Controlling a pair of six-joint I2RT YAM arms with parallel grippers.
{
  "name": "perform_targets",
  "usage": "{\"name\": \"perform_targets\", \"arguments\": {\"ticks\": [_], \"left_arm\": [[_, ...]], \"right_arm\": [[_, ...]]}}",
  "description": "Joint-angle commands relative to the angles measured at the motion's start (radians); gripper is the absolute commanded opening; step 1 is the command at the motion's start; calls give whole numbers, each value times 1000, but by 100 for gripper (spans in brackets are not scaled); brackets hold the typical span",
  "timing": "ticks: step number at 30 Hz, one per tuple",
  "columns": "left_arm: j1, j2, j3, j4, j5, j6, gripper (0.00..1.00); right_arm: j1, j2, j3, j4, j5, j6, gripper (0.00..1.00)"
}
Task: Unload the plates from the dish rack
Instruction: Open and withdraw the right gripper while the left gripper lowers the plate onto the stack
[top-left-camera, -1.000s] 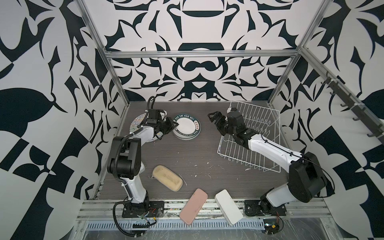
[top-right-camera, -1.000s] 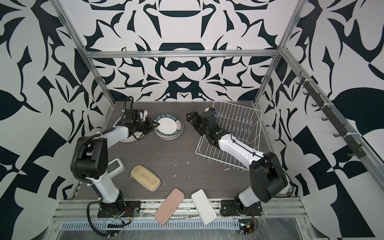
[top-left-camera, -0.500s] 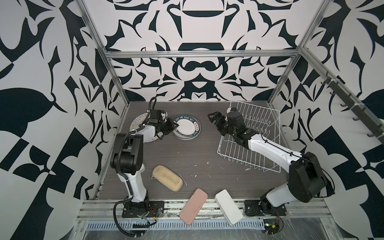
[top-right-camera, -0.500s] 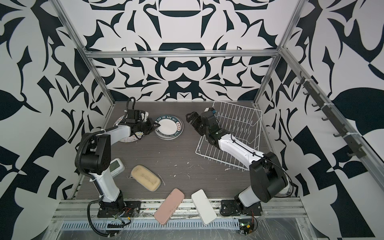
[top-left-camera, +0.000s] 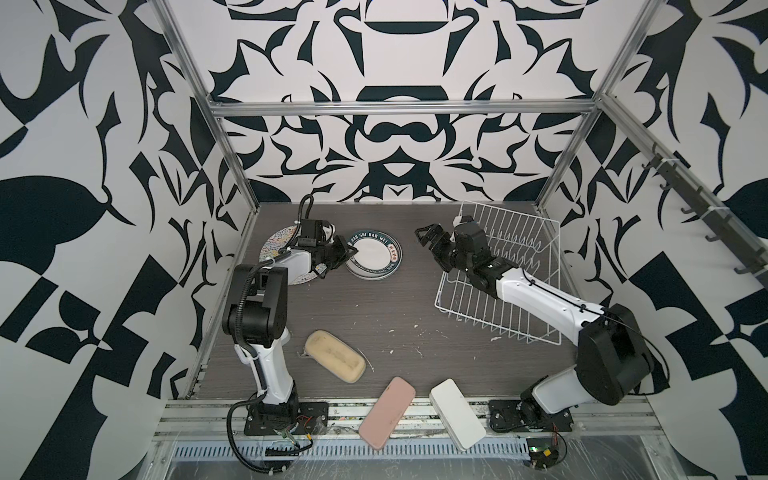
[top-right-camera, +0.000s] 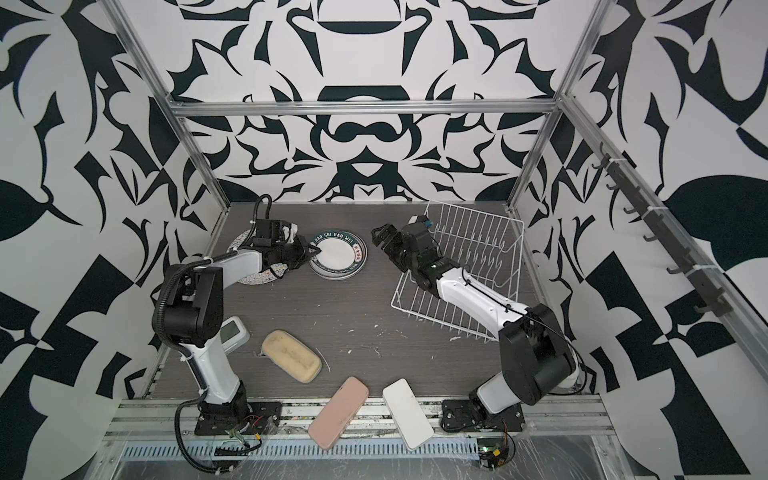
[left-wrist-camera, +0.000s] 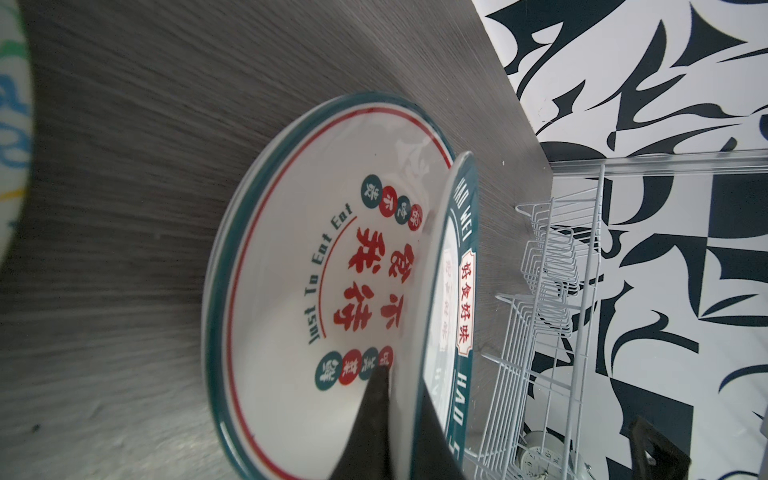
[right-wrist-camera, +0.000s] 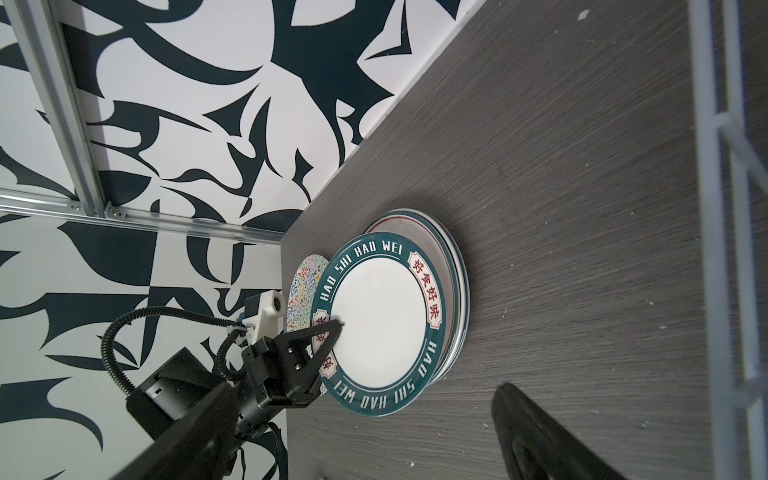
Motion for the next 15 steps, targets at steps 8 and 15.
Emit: {"name": "perform_targets", "arguments": {"ticks": [8, 15], "left_arm": [[3, 27, 32, 31, 22, -4, 0], [5, 41, 37, 20, 14, 4, 4]], "right_arm": [[-4, -59, 2, -1, -3, -16, 99], [-4, -60, 0, -6, -3, -18, 99]]}}
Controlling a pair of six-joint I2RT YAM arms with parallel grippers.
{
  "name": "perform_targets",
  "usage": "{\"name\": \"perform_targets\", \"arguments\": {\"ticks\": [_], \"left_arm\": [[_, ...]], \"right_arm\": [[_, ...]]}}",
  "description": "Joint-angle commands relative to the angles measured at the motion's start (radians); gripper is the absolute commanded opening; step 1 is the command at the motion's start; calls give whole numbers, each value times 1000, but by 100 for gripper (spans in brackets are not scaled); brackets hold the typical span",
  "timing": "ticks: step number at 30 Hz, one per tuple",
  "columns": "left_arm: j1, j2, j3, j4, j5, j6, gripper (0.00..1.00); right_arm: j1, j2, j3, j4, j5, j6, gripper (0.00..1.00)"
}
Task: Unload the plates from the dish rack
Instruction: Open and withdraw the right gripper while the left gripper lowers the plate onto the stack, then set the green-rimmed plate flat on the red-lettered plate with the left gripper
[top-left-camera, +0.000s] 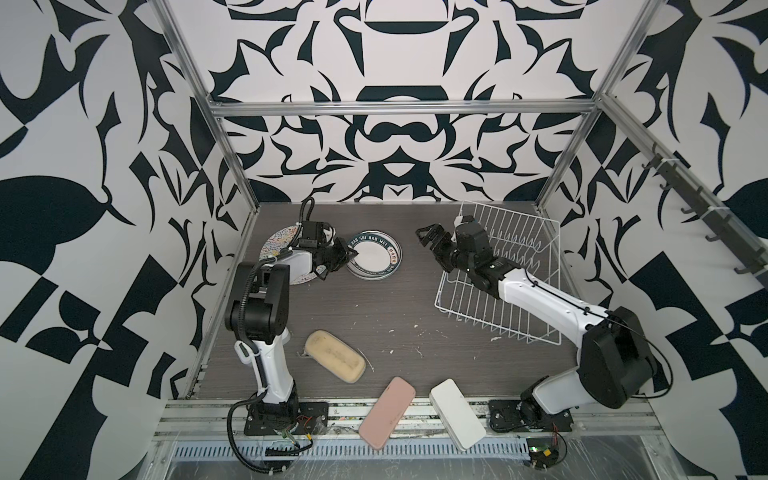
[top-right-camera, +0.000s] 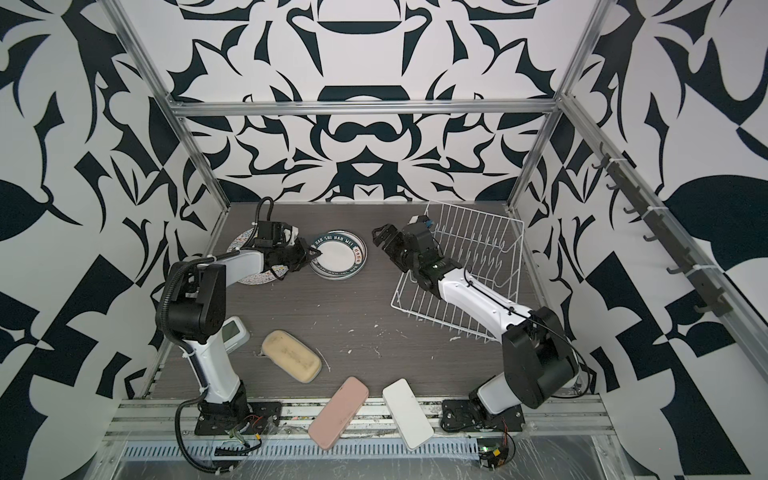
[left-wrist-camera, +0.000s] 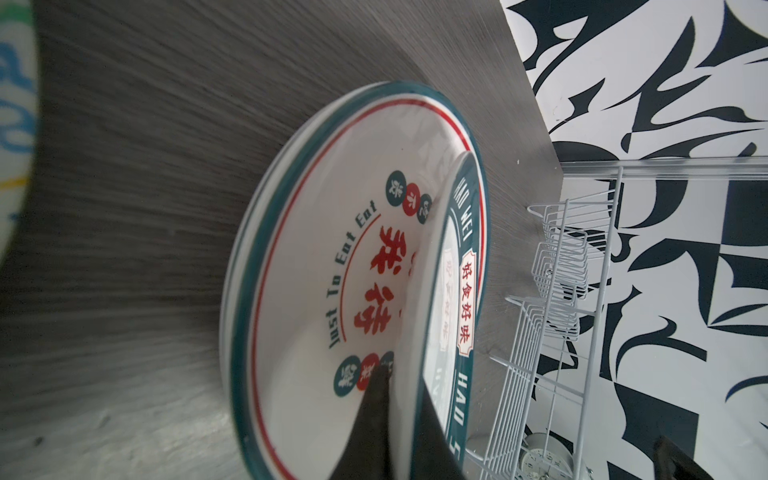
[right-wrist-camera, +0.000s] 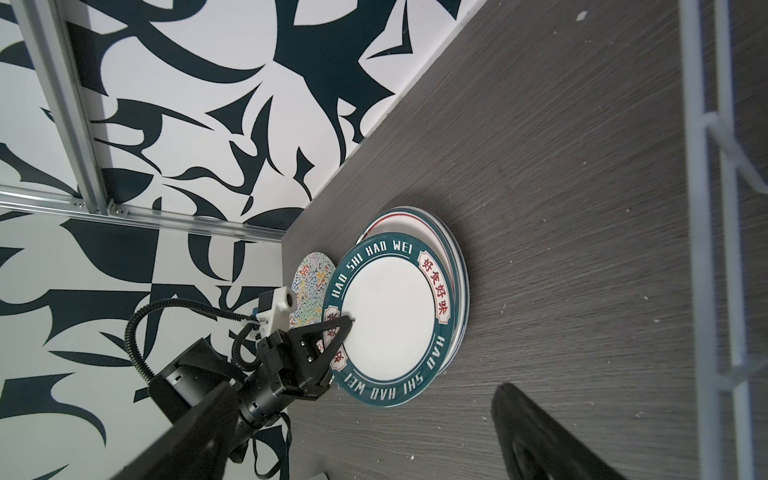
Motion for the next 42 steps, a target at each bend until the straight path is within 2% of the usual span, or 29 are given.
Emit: {"name": "perform_targets", "arguments": {"ticks": [1, 7, 12, 18, 27, 42], "left_arm": [[5, 11, 38, 11, 13, 9, 5], [5, 14, 55, -22, 4, 23, 13], [3, 15, 66, -44, -2, 31, 29], [4, 18, 77, -63, -17, 40, 39], [3, 27, 167, -219, -83, 125, 46], [3, 63, 277, -383, -128, 211, 60]], "right_arm": [[-4, -38, -2, 16, -2, -15, 99], [-4, -41, -3, 14, 0, -15, 99], [-4, -43, -6, 13, 1, -14, 99], [-4, -43, -10, 13, 1, -15, 99], [-4, -47, -13, 8, 4, -17, 99], [-4, -61, -14, -10, 17, -26, 99]]}}
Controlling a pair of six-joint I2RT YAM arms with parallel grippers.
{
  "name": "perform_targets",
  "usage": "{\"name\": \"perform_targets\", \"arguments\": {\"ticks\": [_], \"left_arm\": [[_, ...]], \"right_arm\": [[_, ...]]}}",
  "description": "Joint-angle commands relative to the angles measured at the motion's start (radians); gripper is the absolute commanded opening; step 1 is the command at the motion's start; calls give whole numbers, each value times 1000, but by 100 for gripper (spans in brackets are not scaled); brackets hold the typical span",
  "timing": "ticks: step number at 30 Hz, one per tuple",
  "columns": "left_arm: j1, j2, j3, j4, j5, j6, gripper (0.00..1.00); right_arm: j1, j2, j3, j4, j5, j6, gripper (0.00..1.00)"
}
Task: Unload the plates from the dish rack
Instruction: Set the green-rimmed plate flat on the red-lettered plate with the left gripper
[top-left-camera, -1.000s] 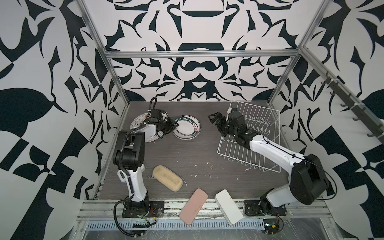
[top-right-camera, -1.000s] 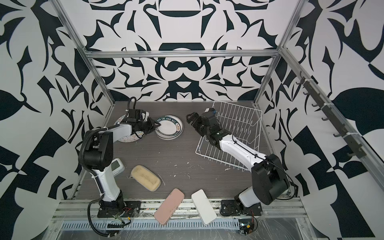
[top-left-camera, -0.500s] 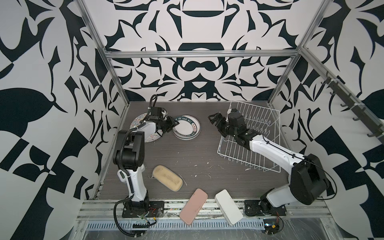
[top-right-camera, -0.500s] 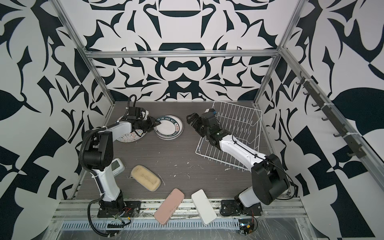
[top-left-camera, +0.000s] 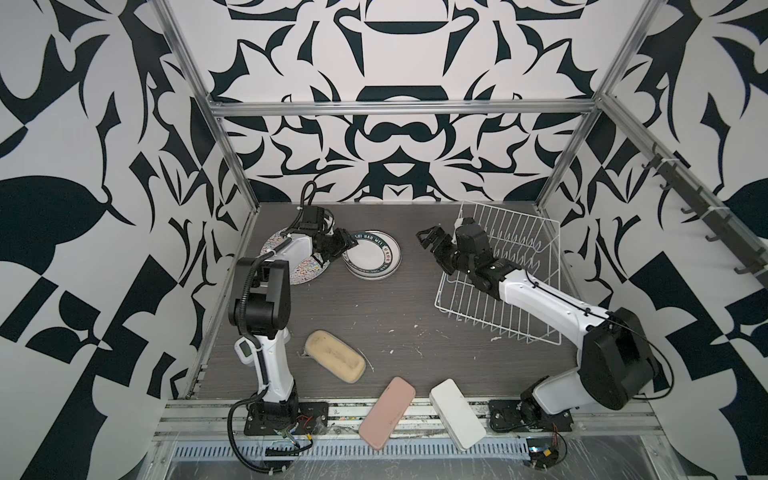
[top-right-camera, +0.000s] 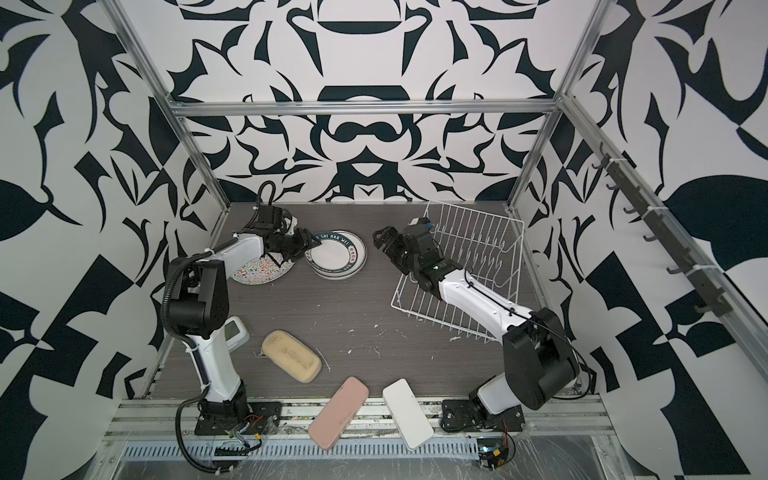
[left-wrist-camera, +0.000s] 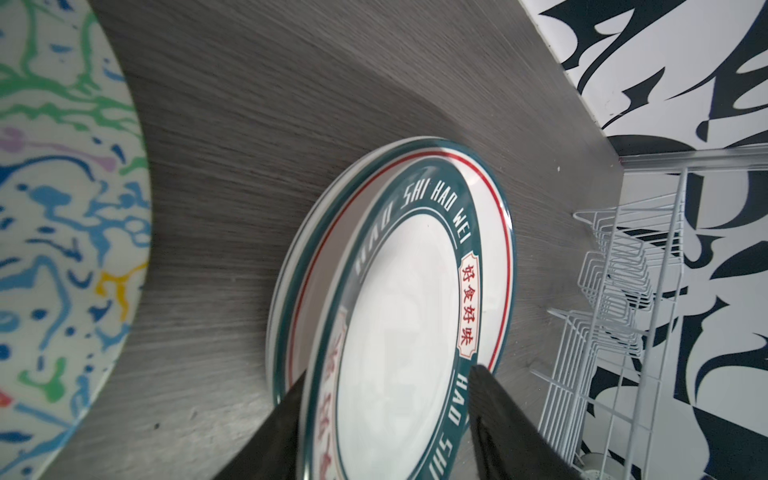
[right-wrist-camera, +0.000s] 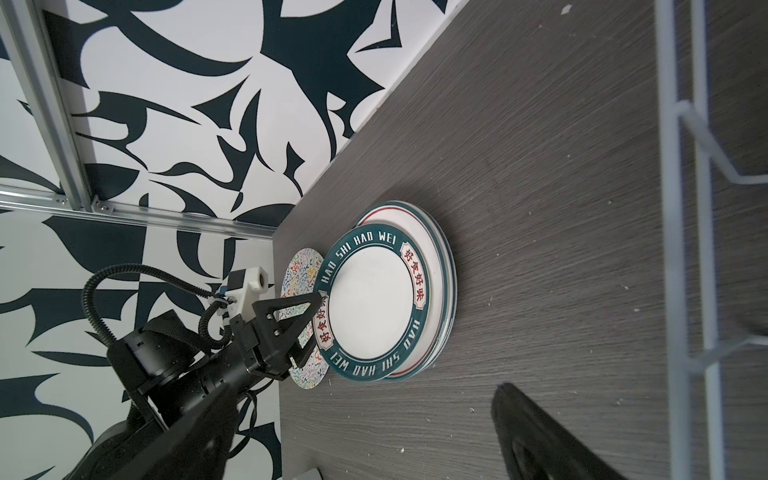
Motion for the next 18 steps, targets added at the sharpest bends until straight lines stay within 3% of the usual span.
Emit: {"name": "perform_targets", "arguments": {"ticks": [1, 18], "left_arm": [[3, 18, 40, -63, -13, 40, 60], [-2, 38, 80, -141, -74, 82, 63]], "right_arm": [[-4, -53, -1, 12, 16, -21, 99], [-4, -50, -9, 10, 21, -20, 99]]}}
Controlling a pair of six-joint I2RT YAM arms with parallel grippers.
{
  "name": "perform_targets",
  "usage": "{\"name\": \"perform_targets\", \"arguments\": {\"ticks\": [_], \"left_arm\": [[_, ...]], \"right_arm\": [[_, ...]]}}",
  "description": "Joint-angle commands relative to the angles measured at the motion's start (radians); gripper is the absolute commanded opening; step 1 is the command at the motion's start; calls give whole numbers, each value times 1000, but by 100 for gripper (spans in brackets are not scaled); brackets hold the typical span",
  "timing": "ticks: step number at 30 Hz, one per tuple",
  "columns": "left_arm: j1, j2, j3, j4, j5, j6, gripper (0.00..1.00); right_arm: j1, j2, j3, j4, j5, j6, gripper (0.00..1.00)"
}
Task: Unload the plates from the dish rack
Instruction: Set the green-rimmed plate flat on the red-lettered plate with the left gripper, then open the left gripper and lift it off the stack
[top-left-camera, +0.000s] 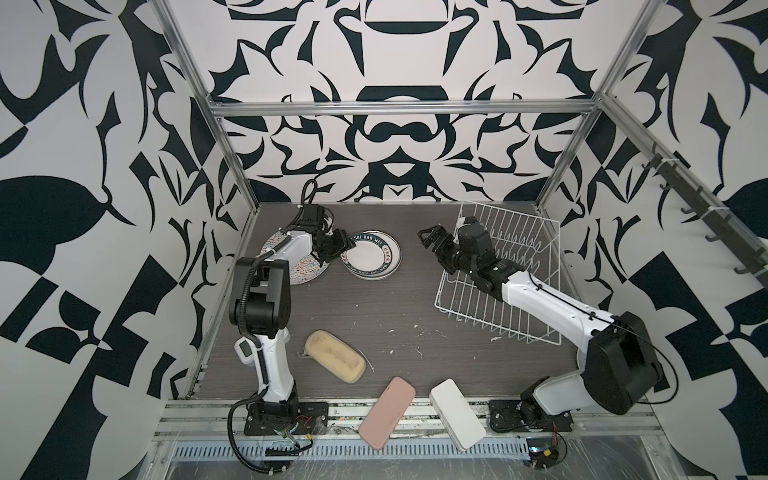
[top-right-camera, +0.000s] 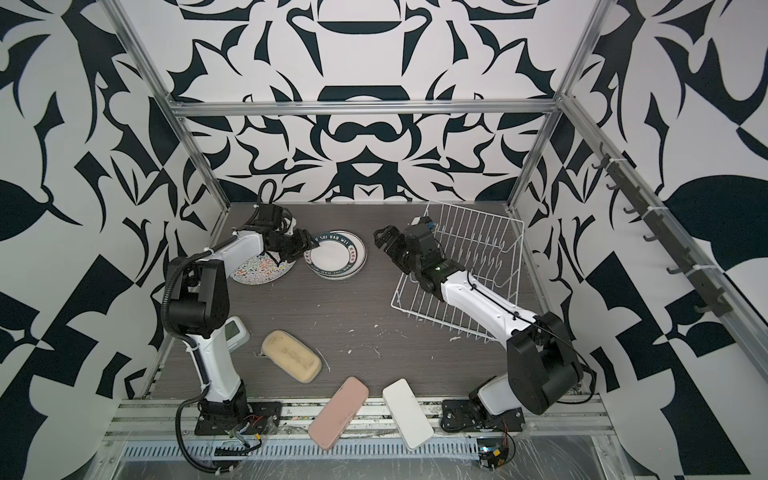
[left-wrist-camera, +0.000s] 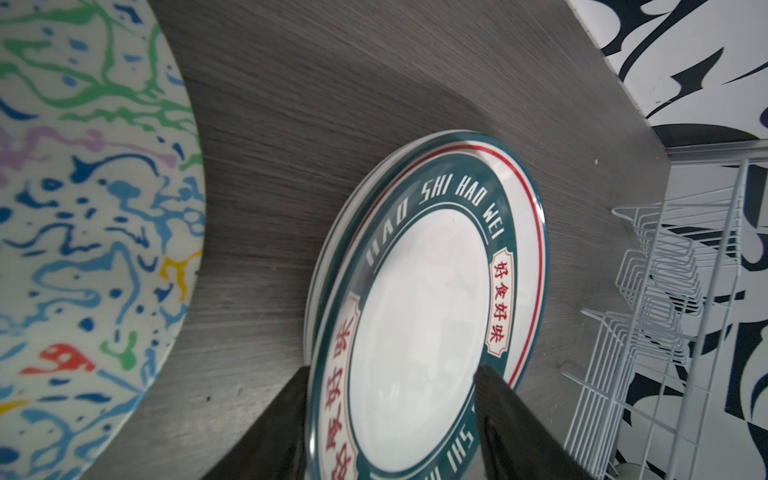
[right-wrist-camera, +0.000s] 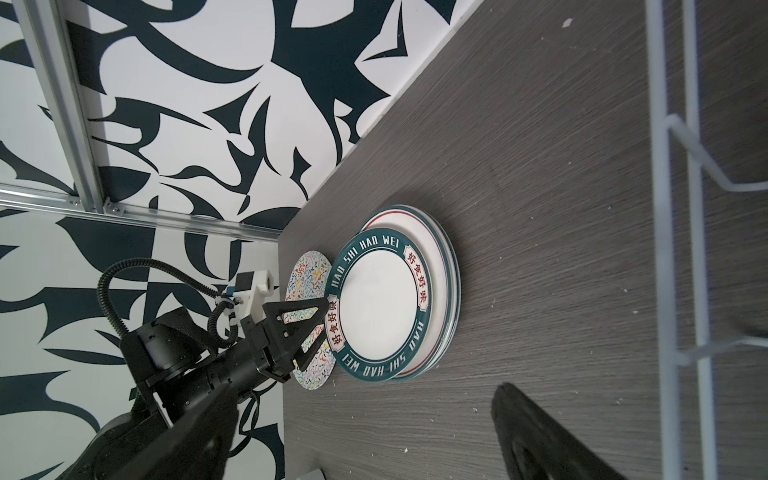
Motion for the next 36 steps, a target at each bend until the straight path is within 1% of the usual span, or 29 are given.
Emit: {"name": "perform_targets", "arguments": {"ticks": [1, 17, 30, 31, 32, 33, 36], "left_arm": [[-2, 30, 43, -49, -8, 25, 64], [-38, 52, 92, -101, -65, 45, 68], [-49, 46, 105, -118, -72, 50, 70], [-51, 41, 103, -116, -71, 50, 71], [-49, 34, 98, -111, -70, 50, 79], [-50, 25, 93, -105, -65, 51, 100], [-51, -3, 80, -87, -52, 50, 99]], "right_arm": [[-4, -29, -4, 11, 14, -17, 99], [-6, -27, -10, 13, 19, -18, 99], [-7, -29, -10, 10, 17, -18, 99], [-7, -29, -10, 8, 17, -18, 99], [-7, -29, -11, 9, 17, -18, 99], [-7, -29, -10, 8, 18, -20, 99], [-7, -24, -10, 10, 12, -32, 99]]}}
